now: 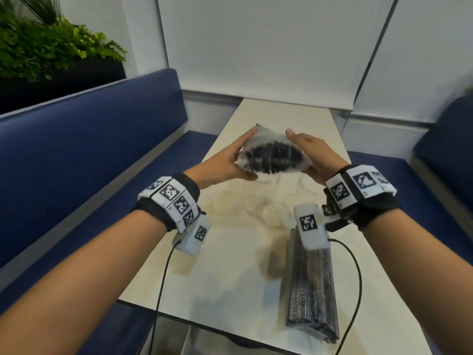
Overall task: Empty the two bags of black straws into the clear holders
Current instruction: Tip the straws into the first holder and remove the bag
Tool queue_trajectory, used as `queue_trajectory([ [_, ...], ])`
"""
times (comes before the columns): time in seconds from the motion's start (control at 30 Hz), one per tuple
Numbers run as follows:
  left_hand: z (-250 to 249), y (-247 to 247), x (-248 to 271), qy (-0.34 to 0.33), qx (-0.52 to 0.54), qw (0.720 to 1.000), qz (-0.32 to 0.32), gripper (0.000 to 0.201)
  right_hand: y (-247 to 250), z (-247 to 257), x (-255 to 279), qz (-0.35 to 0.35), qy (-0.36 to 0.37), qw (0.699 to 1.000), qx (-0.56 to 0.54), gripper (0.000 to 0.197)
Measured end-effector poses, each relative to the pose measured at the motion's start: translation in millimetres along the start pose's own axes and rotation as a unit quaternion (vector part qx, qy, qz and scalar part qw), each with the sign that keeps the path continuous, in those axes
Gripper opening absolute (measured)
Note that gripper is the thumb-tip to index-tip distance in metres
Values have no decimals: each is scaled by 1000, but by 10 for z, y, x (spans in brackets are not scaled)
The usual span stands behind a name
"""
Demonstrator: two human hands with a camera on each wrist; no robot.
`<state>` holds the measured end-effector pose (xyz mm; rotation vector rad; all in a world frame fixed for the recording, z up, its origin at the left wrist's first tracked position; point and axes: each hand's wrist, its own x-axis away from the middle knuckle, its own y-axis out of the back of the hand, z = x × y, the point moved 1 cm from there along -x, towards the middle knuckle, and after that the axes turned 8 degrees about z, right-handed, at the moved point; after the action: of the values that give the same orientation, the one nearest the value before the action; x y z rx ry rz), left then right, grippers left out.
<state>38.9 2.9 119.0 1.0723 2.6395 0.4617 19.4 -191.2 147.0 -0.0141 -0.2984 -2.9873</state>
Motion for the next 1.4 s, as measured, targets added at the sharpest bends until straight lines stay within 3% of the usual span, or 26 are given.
queue_trajectory([
  [0.07, -59, 48, -110, -14, -13, 999, -46, 68, 26, 90, -48, 30, 6, 998, -52, 44],
  [0.13, -113, 110, -219, -19, -26, 994, -102, 49, 41, 184, -120, 4, 2, 997, -80, 39],
  [0.23, -120, 171, -322, 9, -50, 989, -142, 64, 47, 235, -214, -5, 11, 995, -98, 33],
  [0.3, -115, 190, -376, 20, -45, 987, -155, 61, 74, 215, -252, 15, 17, 994, -111, 32],
  [0.63, -79, 240, -469, 32, -92, 984, -149, 55, 46, -36, -450, 15, -25, 983, -181, 35],
  [0.8, 29, 169, -523, 70, -113, 984, -119, 57, 12, -183, -455, 4, -66, 981, -185, 36],
  [0.87, 49, 115, -557, 88, -139, 981, -106, 60, -3, -230, -422, 5, -94, 985, -147, 42],
  [0.97, 33, 31, -629, 113, -172, 973, -103, 66, -2, -254, -373, -1, -138, 990, -2, 60],
  [1.07, 9, 60, -666, 115, -201, 963, -136, 65, -38, -192, -358, -16, -95, 991, 91, 65],
  [1.17, -31, 154, -703, 110, -214, 957, -163, 50, -58, -148, -363, 10, -34, 999, 35, 54],
  [1.27, -123, 233, -740, 84, -206, 952, -208, 31, -6, -140, -413, -36, 13, 999, 37, 50],
  [1.4, -339, 305, -792, 24, -39, 961, -274, 23, 6, -58, -434, -90, 97, 991, 37, 66],
])
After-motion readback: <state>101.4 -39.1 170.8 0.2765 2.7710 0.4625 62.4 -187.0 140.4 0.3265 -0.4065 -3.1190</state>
